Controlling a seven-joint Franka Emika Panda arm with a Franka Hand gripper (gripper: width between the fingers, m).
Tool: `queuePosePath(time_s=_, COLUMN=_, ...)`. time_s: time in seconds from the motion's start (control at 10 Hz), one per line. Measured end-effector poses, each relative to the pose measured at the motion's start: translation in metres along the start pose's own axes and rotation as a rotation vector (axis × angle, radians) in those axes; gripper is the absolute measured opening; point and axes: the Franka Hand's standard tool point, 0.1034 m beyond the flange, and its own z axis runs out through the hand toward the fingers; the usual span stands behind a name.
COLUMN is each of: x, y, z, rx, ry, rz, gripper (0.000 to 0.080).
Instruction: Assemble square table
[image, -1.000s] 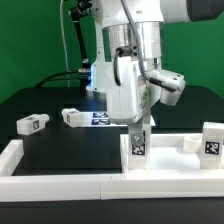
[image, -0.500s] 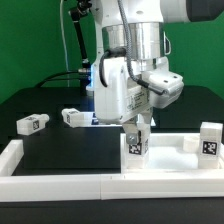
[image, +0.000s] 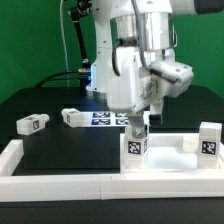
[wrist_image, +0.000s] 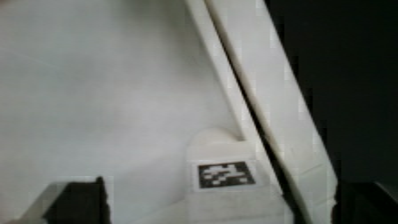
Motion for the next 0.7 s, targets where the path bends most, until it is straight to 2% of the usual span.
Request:
queuePosePath(time_s=0.2, x=-0.021, y=0.011, z=-0.019, rx=0.005, ry=-0.026, rz=-0.016, gripper=0.0646)
queuePosePath(time_s=0.7, x=-0.021, y=0.012, z=-0.016, rx=0.002, ry=-0.025, rz=-0.020, gripper=0.0648)
